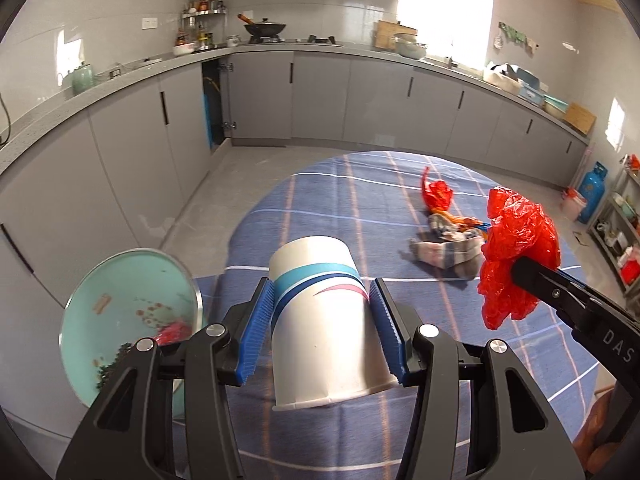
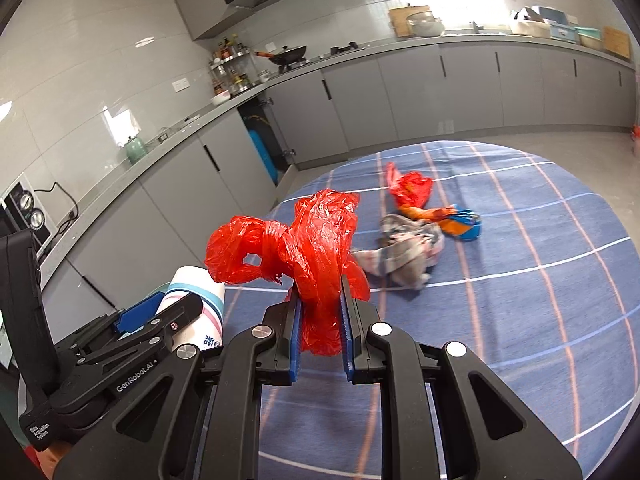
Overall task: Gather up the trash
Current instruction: 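Carry the paper cup and red bag over the teal bin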
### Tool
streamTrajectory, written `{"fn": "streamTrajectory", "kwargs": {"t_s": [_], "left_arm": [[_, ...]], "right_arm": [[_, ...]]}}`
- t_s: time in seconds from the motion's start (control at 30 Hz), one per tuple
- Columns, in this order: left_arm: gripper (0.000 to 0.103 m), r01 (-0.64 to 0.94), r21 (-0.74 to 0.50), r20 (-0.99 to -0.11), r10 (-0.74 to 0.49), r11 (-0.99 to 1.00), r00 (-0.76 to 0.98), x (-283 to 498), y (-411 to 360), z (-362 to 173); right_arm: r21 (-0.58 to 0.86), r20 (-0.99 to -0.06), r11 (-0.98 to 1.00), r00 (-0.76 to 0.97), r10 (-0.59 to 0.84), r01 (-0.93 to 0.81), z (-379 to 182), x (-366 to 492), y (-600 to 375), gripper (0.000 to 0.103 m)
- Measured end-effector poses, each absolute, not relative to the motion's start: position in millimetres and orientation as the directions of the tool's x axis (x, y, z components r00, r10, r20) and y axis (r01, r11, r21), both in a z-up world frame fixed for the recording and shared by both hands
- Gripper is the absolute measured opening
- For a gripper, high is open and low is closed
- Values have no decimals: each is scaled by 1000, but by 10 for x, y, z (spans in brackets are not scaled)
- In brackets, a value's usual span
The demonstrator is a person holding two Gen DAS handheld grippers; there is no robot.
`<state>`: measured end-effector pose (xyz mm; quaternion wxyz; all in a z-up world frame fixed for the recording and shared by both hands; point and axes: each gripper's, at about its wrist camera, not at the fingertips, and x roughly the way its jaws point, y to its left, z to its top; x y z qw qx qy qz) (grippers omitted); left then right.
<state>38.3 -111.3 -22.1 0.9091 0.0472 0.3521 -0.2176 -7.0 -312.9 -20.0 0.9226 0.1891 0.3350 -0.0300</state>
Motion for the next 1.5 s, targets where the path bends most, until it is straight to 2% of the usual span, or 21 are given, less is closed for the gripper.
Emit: {"fn": "streamTrajectory", "kwargs": {"t_s": [1.5], "left_arm": [[50,358,-148,-644,-365,922,672,267,-272,-245]], "right_arm": [[308,-643,946,754,134,95,-163,-90,-2149,17]]}}
